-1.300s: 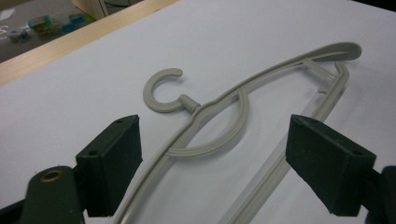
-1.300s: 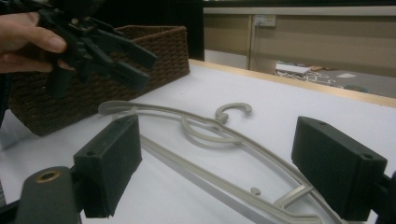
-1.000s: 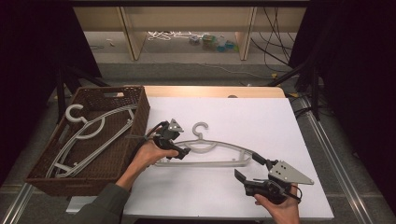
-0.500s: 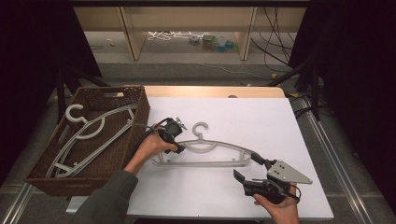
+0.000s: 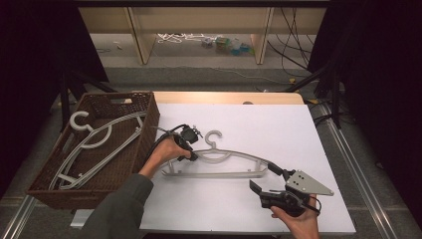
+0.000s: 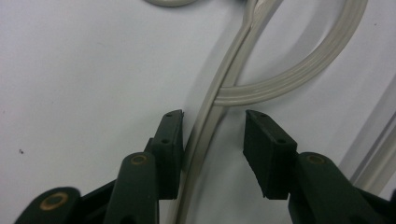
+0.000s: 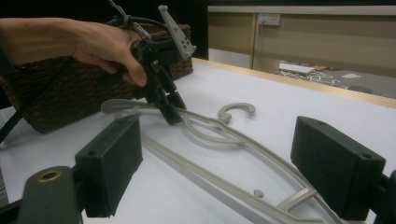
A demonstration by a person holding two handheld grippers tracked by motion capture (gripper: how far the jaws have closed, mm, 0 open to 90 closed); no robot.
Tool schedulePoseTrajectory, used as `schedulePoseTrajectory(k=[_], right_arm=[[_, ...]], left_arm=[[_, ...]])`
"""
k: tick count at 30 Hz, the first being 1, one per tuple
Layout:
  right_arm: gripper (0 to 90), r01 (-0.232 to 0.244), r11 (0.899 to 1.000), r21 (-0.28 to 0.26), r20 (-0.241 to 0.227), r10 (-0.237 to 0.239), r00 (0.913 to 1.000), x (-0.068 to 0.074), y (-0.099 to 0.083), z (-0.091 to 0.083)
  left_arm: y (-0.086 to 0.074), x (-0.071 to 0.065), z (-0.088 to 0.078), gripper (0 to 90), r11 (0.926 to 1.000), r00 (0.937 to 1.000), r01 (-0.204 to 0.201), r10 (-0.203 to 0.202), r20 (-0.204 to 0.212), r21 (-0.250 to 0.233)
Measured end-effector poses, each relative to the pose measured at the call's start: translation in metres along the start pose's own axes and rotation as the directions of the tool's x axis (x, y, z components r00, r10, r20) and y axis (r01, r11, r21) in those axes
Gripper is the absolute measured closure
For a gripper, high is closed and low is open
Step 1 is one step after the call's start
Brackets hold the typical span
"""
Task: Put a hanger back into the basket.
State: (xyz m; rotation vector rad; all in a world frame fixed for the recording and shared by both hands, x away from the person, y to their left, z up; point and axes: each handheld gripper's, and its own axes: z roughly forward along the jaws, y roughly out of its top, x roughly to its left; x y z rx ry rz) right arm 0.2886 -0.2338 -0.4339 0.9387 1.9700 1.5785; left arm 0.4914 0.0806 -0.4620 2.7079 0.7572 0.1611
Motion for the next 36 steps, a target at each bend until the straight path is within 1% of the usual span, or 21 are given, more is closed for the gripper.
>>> schedulePoseTrajectory(k=[3, 4, 6, 7, 9, 10, 13, 16, 18, 19, 20, 22, 24, 25, 26, 28, 29, 30, 31, 32, 36], right_arm=[[17.5, 0.002, 1.0, 0.003, 0.005, -0.002, 1.0, 0.0, 0.0, -0.001], [17.5, 0.001, 1.0, -0.009, 0.006, -0.001, 1.0, -0.001, 0.0, -0.001], [17.6, -0.002, 1.0, -0.015, 0.0, 0.002, 1.0, -0.001, 0.0, 0.0], [17.6, 0.0, 1.0, -0.009, 0.007, 0.0, 1.0, -0.001, 0.0, -0.001], [17.6, -0.002, 1.0, -0.016, 0.001, 0.002, 1.0, -0.001, 0.0, -0.001], [17.6, -0.006, 1.0, -0.019, 0.0, 0.006, 1.0, -0.001, 0.0, 0.0], [17.6, 0.004, 1.0, -0.004, 0.01, -0.004, 0.9999, -0.001, 0.0, -0.001], [17.7, 0.002, 1.0, -0.013, 0.01, -0.002, 1.0, -0.001, 0.0, -0.001], [17.7, -0.009, 1.0, -0.017, 0.0, 0.009, 1.0, -0.001, 0.0, -0.001], [17.7, -0.003, 1.0, -0.016, 0.003, 0.003, 1.0, -0.001, 0.0, -0.001], [17.7, 0.0, 1.0, -0.02, 0.004, 0.0, 1.0, -0.001, 0.0, -0.001], [17.8, 0.003, 1.0, -0.005, 0.006, -0.003, 1.0, -0.002, 0.001, -0.002], [17.8, -0.01, 1.0, -0.023, 0.0, 0.01, 1.0, -0.002, 0.0, 0.0], [17.8, -0.005, 1.0, -0.005, 0.007, 0.005, 1.0, -0.002, 0.0, -0.002], [17.8, -0.009, 1.0, -0.016, 0.0, 0.009, 1.0, -0.002, 0.0, -0.001], [17.8, -0.006, 1.0, -0.006, 0.006, 0.006, 1.0, -0.002, 0.0, -0.001], [17.8, -0.004, 1.0, -0.004, 0.011, 0.004, 0.9999, -0.002, 0.0, -0.002], [17.8, -0.011, 1.0, -0.025, 0.002, 0.011, 0.9999, -0.002, 0.0, 0.0], [17.8, -0.01, 1.0, -0.014, 0.001, 0.01, 0.9999, -0.002, 0.0, -0.001], [17.8, -0.01, 1.0, -0.015, 0.0, 0.01, 0.9999, -0.002, 0.0, -0.001], [17.8, -0.012, 1.0, -0.022, 0.001, 0.012, 0.9999, -0.001, 0.0, -0.001]], left_arm=[[0.002, 0.001, 0.0, 65.1, 0.9999, 0.9998, 0.007, -0.007, 0.018, 0.011], [0.002, 0.001, 0.0, 67.1, 0.9999, 0.9998, 0.01, -0.01, 0.02, 0.011], [0.002, 0.0, -0.001, 71.7, 0.9998, 0.9998, 0.0, 0.0, 0.02, 0.019], [0.002, -0.001, 0.0, 73.3, 0.9999, 0.9999, -0.005, 0.005, 0.015, 0.011], [0.002, -0.002, 0.0, 73.9, 0.9997, 0.9998, -0.019, 0.019, 0.011, 0.015], [0.002, -0.003, 0.0, 74.3, 0.9995, 0.9996, -0.027, 0.026, 0.01, 0.017], [0.003, -0.005, 0.0, 75.6, 0.9977, 0.9979, -0.065, 0.065, 0.0, 0.017], [0.003, -0.008, -0.001, 78.5, 0.9939, 0.9942, -0.107, 0.107, -0.005, 0.026], [0.003, -0.009, -0.001, 81.2, 0.9913, 0.9913, -0.129, 0.13, -0.022, 0.027], [0.002, -0.01, -0.001, 81.4, 0.9934, 0.9933, -0.114, 0.114, -0.021, 0.017], [0.001, -0.01, -0.001, 81.4, 0.9936, 0.9934, -0.113, 0.113, -0.019, 0.006], [-0.003, -0.01, -0.002, 81.5, 0.9955, 0.9956, -0.093, 0.093, -0.014, -0.02], [-0.006, -0.011, -0.004, 81.5, 0.9957, 0.9961, -0.087, 0.087, -0.016, -0.033], [-0.007, -0.011, -0.006, 81.5, 0.9958, 0.9965, -0.083, 0.082, -0.014, -0.04], [-0.008, -0.011, -0.008, 81.5, 0.995, 0.9964, -0.085, 0.084, -0.012, -0.054], [-0.008, -0.011, -0.013, 81.5, 0.9938, 0.9964, -0.083, 0.082, -0.024, -0.074], [-0.009, -0.011, -0.017, 81.5, 0.9932, 0.9968, -0.077, 0.075, -0.028, -0.087], [-0.01, -0.011, -0.02, 81.5, 0.993, 0.9976, -0.062, 0.058, -0.037, -0.101], [-0.011, -0.01, -0.024, 81.5, 0.9923, 0.9978, -0.056, 0.051, -0.041, -0.111], [-0.011, -0.009, -0.028, 81.5, 0.9906, 0.9978, -0.058, 0.054, -0.039, -0.124], [-0.014, -0.006, -0.042, 81.5, 0.9836, 0.9982, -0.029, 0.02, -0.056, -0.178]])
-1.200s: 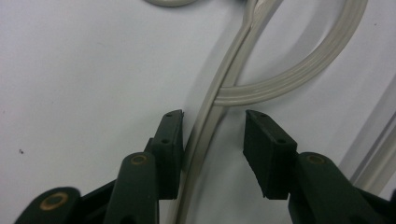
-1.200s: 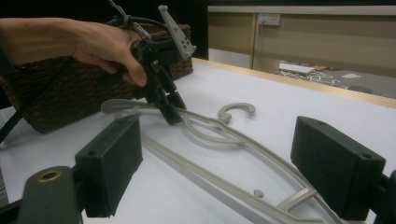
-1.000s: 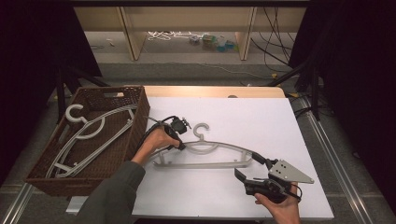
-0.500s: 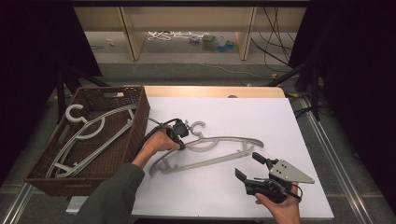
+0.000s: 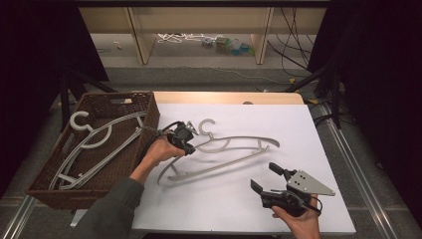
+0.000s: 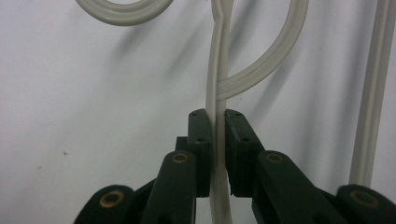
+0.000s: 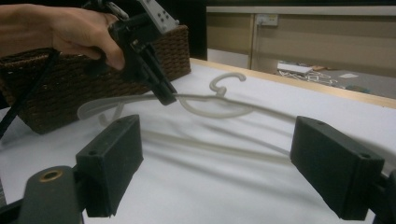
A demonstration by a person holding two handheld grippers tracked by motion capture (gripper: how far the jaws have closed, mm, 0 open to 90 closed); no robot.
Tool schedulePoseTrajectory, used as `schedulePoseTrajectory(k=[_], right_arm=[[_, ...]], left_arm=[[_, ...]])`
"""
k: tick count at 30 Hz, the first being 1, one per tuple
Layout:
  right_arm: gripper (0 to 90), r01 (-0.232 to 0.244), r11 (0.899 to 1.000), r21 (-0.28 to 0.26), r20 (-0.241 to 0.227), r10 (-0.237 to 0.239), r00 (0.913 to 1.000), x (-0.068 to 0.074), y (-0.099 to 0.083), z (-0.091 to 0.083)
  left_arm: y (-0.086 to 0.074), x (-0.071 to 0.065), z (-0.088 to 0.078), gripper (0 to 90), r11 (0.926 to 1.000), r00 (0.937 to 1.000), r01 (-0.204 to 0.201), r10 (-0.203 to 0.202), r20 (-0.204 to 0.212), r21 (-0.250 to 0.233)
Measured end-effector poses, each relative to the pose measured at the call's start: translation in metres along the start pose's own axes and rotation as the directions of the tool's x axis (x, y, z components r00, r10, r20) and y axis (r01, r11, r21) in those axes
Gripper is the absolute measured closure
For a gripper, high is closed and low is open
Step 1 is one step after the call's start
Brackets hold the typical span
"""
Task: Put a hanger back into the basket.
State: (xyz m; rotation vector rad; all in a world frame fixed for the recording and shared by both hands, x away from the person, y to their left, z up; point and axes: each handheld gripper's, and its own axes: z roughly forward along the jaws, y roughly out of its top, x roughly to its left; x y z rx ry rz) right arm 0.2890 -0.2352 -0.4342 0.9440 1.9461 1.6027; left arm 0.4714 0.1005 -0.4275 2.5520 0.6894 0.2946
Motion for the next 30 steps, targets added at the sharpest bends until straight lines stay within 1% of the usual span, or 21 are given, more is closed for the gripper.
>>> schedulePoseTrajectory(k=[1, 3, 4, 6, 7, 9, 10, 11, 13, 14, 15, 16, 17, 18, 21, 23, 25, 26, 27, 29, 30], right_arm=[[17.8, 0.001, 1.0, 0.001, 0.0, -0.001, 1.0, 0.0, 0.0, 0.0], [17.8, 0.002, 1.0, 0.001, 0.002, -0.002, 1.0, 0.0, 0.0, 0.0], [17.8, 0.008, 1.0, 0.024, 0.009, -0.008, 0.9999, 0.0, 0.0, -0.001], [17.8, 0.002, 1.0, 0.003, -0.001, -0.002, 1.0, 0.0, 0.0, 0.0], [17.8, 0.001, 1.0, -0.004, 0.0, -0.001, 1.0, 0.0, 0.0, 0.001], [17.8, 0.008, 1.0, 0.027, 0.006, -0.008, 0.9999, 0.0, 0.0, -0.001], [17.8, 0.005, 1.0, 0.012, 0.004, -0.005, 1.0, 0.0, 0.0, 0.0], [17.8, 0.001, 1.0, -0.001, -0.001, -0.001, 1.0, 0.0, 0.0, 0.0], [17.8, 0.001, 1.0, -0.004, 0.001, -0.001, 1.0, 0.0, 0.0, 0.001], [17.8, 0.006, 1.0, 0.026, 0.01, -0.006, 0.9999, 0.0, 0.0, -0.001], [17.8, 0.004, 1.0, 0.01, 0.009, -0.004, 0.9999, -0.001, 0.0, -0.001], [17.8, 0.007, 1.0, 0.03, 0.009, -0.007, 0.9999, -0.001, 0.0, -0.002], [17.8, 0.005, 1.0, 0.019, 0.014, -0.005, 0.9999, 0.0, 0.0, -0.001], [17.8, 0.001, 1.0, -0.003, 0.0, -0.001, 1.0, 0.0, 0.0, 0.001], [17.8, 0.007, 1.0, 0.017, 0.004, -0.007, 1.0, 0.0, 0.0, -0.001], [17.8, 0.0, 1.0, -0.003, 0.005, 0.0, 1.0, 0.0, 0.0, 0.0], [17.7, -0.003, 1.0, 0.0, 0.005, 0.003, 1.0, 0.0, -0.001, 0.0], [17.8, -0.003, 1.0, -0.001, 0.006, 0.003, 1.0, 0.0, 0.0, -0.001], [17.8, 0.001, 1.0, 0.001, 0.009, -0.001, 1.0, 0.0, 0.0, -0.001], [17.8, 0.009, 1.0, 0.004, 0.015, -0.009, 0.9998, 0.0, 0.0, -0.001], [17.8, 0.007, 1.0, 0.003, 0.012, -0.007, 0.9999, 0.0, 0.0, -0.001]], left_arm=[[0.0, -0.001, -0.002, 81.5, 0.999, 0.9995, 0.031, -0.031, -0.008, -0.031], [0.001, 0.001, -0.011, 81.5, 0.9985, 0.9991, 0.038, -0.039, -0.015, -0.039], [0.002, 0.002, -0.016, 81.5, 0.9983, 0.9991, 0.037, -0.038, -0.017, -0.045], [0.004, 0.004, -0.024, 81.5, 0.9976, 0.999, 0.042, -0.043, -0.01, -0.055], [0.005, 0.004, -0.027, 81.5, 0.9956, 0.9982, 0.058, -0.059, -0.01, -0.073], [0.006, 0.006, -0.031, 81.5, 0.9922, 0.9967, 0.081, -0.081, 0.003, -0.095], [0.006, 0.006, -0.034, 81.5, 0.9923, 0.997, 0.077, -0.077, 0.002, -0.097], [0.006, 0.005, -0.037, 81.5, 0.9898, 0.9965, 0.082, -0.083, -0.003, -0.116], [0.008, 0.002, -0.045, 81.5, 0.988, 0.9967, 0.081, -0.081, 0.005, -0.132], [0.009, 0.001, -0.049, 81.5, 0.9868, 0.9974, 0.071, -0.072, 0.004, -0.145], [0.01, -0.001, -0.054, 81.4, 0.9864, 0.9978, 0.066, -0.066, 0.003, -0.151], [0.011, -0.003, -0.059, 81.5, 0.985, 0.9977, 0.067, -0.067, 0.003, -0.159], [0.013, -0.004, -0.063, 81.5, 0.9835, 0.9981, 0.062, -0.062, 0.003, -0.17], [0.014, -0.005, -0.067, 81.5, 0.9824, 0.998, 0.063, -0.064, -0.001, -0.176], [0.016, -0.009, -0.081, 81.5, 0.978, 0.9986, 0.053, -0.053, 0.005, -0.202], [0.017, -0.012, -0.092, 81.5, 0.9757, 0.999, 0.046, -0.045, 0.01, -0.214], [0.017, -0.014, -0.102, 81.5, 0.9702, 0.9988, 0.049, -0.047, 0.011, -0.237], [0.018, -0.015, -0.107, 81.5, 0.9697, 0.9988, 0.049, -0.048, 0.013, -0.239], [0.018, -0.015, -0.111, 81.5, 0.9669, 0.9987, 0.05, -0.048, 0.015, -0.25], [0.019, -0.017, -0.118, 81.5, 0.9651, 0.9985, 0.054, -0.053, 0.01, -0.256], [0.019, -0.019, -0.121, 81.5, 0.9653, 0.9989, 0.047, -0.047, 0.006, -0.257]])
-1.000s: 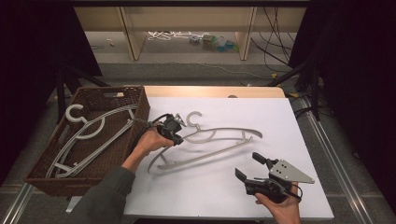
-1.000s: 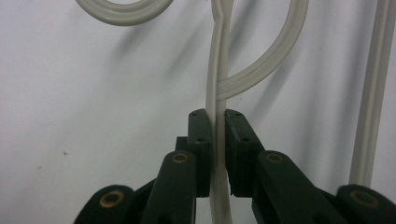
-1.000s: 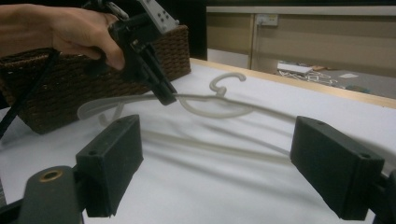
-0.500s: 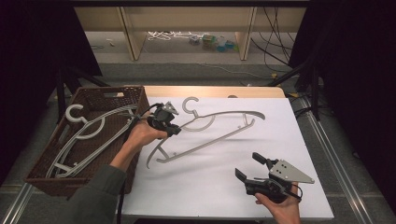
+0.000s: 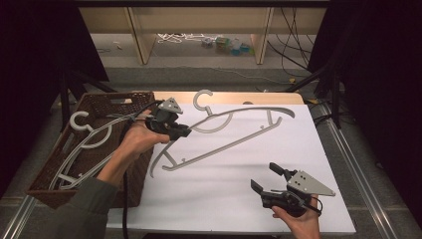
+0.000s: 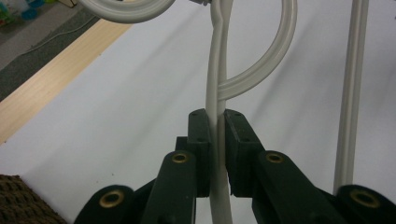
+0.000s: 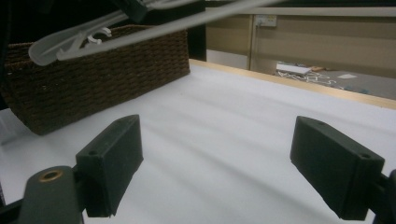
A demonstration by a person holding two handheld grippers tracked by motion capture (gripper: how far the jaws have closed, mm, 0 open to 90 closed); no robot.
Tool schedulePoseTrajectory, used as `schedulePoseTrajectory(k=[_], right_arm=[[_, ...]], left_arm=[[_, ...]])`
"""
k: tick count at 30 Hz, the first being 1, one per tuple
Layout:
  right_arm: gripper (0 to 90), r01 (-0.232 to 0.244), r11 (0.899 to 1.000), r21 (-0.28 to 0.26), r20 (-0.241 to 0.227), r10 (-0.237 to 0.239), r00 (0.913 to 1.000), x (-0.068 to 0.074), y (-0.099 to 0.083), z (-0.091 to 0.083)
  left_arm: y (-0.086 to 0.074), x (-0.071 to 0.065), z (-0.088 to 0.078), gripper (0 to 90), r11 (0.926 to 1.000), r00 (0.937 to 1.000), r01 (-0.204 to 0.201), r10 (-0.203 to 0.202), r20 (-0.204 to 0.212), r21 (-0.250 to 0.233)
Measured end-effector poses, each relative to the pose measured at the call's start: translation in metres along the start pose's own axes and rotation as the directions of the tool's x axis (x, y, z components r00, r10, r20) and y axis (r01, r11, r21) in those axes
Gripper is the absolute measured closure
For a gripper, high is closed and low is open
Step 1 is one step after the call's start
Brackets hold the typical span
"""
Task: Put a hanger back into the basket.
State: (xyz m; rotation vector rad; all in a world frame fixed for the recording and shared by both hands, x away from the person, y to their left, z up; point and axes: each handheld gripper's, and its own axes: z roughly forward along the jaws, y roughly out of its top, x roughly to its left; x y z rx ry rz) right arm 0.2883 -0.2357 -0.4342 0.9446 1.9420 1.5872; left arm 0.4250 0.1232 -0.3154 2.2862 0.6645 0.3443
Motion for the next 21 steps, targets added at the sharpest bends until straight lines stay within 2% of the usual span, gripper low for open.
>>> schedulePoseTrajectory(k=[3, 8, 11, 15, 20, 21], right_arm=[[17.8, 0.004, 1.0, 0.001, 0.007, -0.004, 1.0, 0.0, 0.001, 0.0], [17.8, 0.002, 1.0, 0.001, 0.01, -0.002, 0.9999, 0.0, 0.001, -0.001], [17.8, -0.009, 1.0, -0.002, -0.004, 0.009, 1.0, 0.0, 0.0, 0.0], [17.8, -0.01, 1.0, -0.003, -0.003, 0.01, 0.9999, 0.0, 0.0, 0.001], [17.8, -0.009, 1.0, -0.003, -0.004, 0.009, 1.0, 0.0, 0.0, 0.001], [17.8, 0.0, 0.999, 0.042, 0.0, 0.0, 1.0, 0.0, 0.001, -0.002]], left_arm=[[0.003, -0.001, -0.007, 81.5, 0.9999, 0.9999, -0.016, 0.016, -0.003, -0.002], [0.001, 0.006, -0.021, 81.5, 1.0, 0.9995, -0.001, 0.001, -0.033, -0.009], [-0.004, 0.013, -0.03, 81.5, 0.9999, 0.999, 0.009, -0.01, -0.044, -0.013], [-0.009, 0.022, -0.044, 81.5, 0.9994, 0.9967, 0.027, -0.028, -0.076, -0.022], [-0.017, 0.038, -0.063, 81.5, 0.9989, 0.9903, 0.041, -0.044, -0.132, -0.023], [-0.02, 0.041, -0.066, 81.5, 0.9985, 0.9895, 0.049, -0.052, -0.135, -0.024]])
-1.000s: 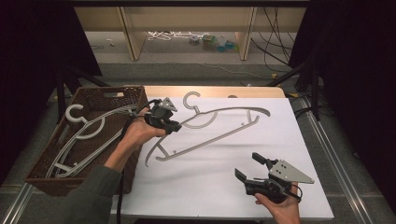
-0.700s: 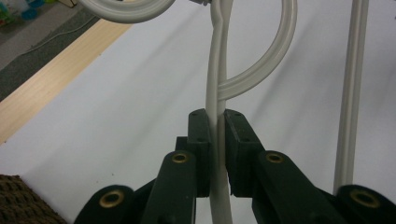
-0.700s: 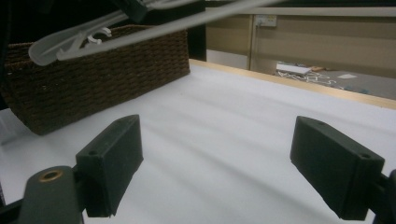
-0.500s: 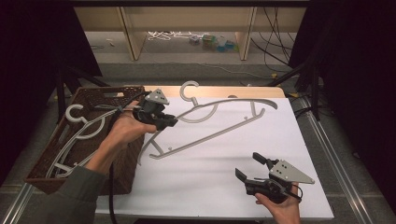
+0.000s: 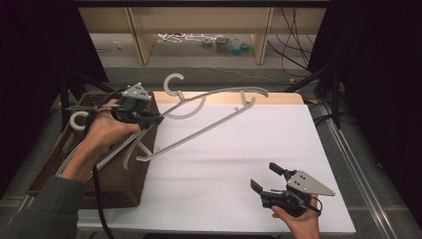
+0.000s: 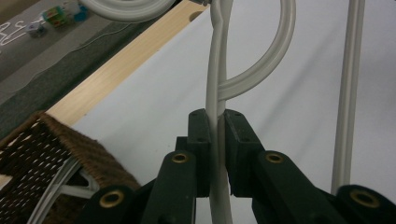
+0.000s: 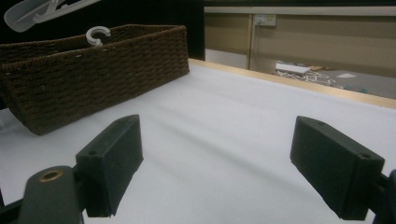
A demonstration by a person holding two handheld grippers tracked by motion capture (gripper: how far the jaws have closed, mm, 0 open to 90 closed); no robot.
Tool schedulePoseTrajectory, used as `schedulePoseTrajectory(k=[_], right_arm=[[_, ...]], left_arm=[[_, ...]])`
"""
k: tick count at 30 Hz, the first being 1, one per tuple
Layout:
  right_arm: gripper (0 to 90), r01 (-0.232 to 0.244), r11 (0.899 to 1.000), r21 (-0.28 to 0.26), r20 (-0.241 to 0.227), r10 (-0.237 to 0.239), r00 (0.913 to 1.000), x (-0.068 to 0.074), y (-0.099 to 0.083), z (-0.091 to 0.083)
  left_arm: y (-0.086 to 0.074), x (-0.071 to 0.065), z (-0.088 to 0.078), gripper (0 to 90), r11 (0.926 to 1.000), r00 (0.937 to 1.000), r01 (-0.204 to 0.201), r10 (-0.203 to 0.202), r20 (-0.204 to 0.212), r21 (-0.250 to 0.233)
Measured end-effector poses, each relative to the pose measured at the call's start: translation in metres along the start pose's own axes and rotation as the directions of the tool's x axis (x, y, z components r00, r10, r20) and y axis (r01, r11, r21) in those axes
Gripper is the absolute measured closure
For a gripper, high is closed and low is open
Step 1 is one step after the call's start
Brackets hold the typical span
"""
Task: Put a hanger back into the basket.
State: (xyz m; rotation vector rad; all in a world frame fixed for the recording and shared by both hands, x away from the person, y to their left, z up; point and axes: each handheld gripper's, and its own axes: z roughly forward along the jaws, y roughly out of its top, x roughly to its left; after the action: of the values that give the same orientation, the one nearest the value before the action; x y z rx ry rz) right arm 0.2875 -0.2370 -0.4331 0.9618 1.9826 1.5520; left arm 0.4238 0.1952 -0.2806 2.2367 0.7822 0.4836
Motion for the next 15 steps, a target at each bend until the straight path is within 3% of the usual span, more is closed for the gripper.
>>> schedulePoseTrajectory(k=[3, 5, 10, 13, 15], right_arm=[[17.7, -0.01, 0.999, -0.046, -0.004, 0.01, 0.9999, 0.0, -0.001, 0.003], [17.7, -0.002, 1.0, -0.021, 0.006, 0.002, 1.0, 0.0, -0.001, 0.001], [17.7, 0.003, 0.999, -0.032, 0.013, -0.003, 0.9999, 0.0, -0.001, 0.002], [17.7, -0.006, 1.0, -0.023, -0.001, 0.006, 1.0, 0.0, -0.001, 0.002], [17.7, -0.003, 1.0, -0.026, 0.001, 0.004, 1.0, 0.0, -0.001, 0.003]], left_arm=[[-0.008, 0.013, -0.007, 81.5, 0.9991, 0.9991, 0.041, -0.041, -0.014, -0.004], [-0.013, 0.023, -0.011, 81.6, 0.9987, 0.9982, 0.05, -0.05, -0.034, -0.008], [-0.028, 0.039, -0.022, 81.6, 0.9963, 0.9947, 0.086, -0.085, -0.058, 0.007], [-0.035, 0.051, -0.027, 81.6, 0.9977, 0.9935, 0.068, -0.068, -0.091, -0.001], [-0.041, 0.055, -0.031, 81.6, 0.9955, 0.9908, 0.095, -0.094, -0.097, 0.003]])
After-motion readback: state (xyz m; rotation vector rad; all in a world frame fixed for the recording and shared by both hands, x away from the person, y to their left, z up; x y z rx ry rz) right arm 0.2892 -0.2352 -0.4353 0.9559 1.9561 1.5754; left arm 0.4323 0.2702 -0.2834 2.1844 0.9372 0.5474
